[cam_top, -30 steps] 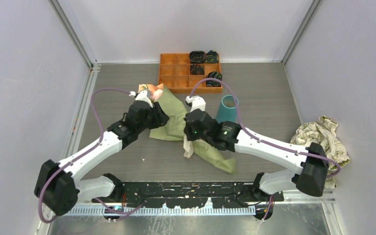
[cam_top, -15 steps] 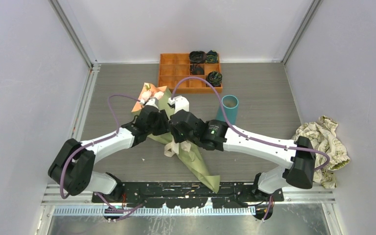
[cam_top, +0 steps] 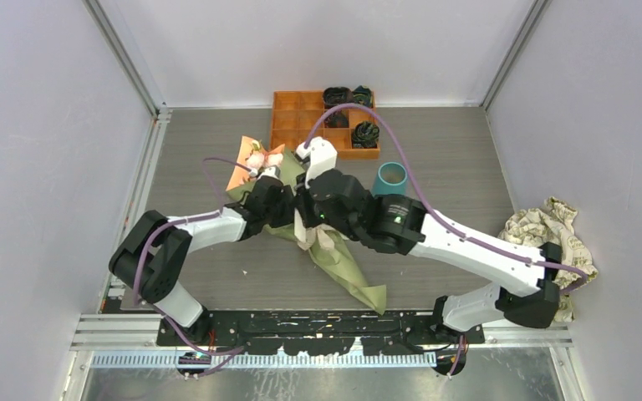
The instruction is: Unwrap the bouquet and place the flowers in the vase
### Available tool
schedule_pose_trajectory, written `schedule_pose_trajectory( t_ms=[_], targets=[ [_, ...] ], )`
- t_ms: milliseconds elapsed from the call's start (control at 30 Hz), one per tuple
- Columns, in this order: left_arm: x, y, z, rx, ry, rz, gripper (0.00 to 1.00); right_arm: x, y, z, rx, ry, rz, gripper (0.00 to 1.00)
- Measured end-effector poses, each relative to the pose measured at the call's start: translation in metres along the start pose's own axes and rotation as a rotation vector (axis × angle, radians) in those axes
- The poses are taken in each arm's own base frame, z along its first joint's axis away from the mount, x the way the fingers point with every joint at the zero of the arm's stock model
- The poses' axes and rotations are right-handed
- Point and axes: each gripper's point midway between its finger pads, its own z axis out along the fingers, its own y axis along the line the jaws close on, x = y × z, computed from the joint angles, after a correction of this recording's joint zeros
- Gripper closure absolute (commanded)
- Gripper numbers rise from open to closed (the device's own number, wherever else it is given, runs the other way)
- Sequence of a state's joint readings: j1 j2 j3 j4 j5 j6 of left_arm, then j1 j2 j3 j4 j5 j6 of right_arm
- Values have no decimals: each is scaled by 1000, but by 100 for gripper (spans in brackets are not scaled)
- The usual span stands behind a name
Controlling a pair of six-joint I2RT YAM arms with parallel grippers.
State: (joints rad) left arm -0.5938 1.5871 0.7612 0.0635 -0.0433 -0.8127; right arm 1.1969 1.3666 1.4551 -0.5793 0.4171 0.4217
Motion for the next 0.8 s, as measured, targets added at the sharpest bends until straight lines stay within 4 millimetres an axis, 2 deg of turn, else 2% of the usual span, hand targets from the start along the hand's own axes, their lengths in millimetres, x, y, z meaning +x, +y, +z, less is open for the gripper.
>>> schedule_pose_trajectory(
  t_ms=[167, 333, 433, 633, 800],
  targets=[
    [-3, -4, 7, 8, -6, -3, 53, -51, -4, -37, -8, -124, 4, 99],
    [-5, -7, 11, 15, -13, -9, 54, -107, -11, -93, -39, -290, 32, 99],
    [-6, -8, 14, 19, -18, -14, 54, -130, -20, -125, -50, -373, 52, 99],
    [-8, -10, 18, 25, -23, -17, 54, -161, -37, -177, -72, -498, 89, 99],
    [-9, -11, 19, 27, -24, -18, 55, -170, -50, -196, -49, -542, 99, 99]
  ],
)
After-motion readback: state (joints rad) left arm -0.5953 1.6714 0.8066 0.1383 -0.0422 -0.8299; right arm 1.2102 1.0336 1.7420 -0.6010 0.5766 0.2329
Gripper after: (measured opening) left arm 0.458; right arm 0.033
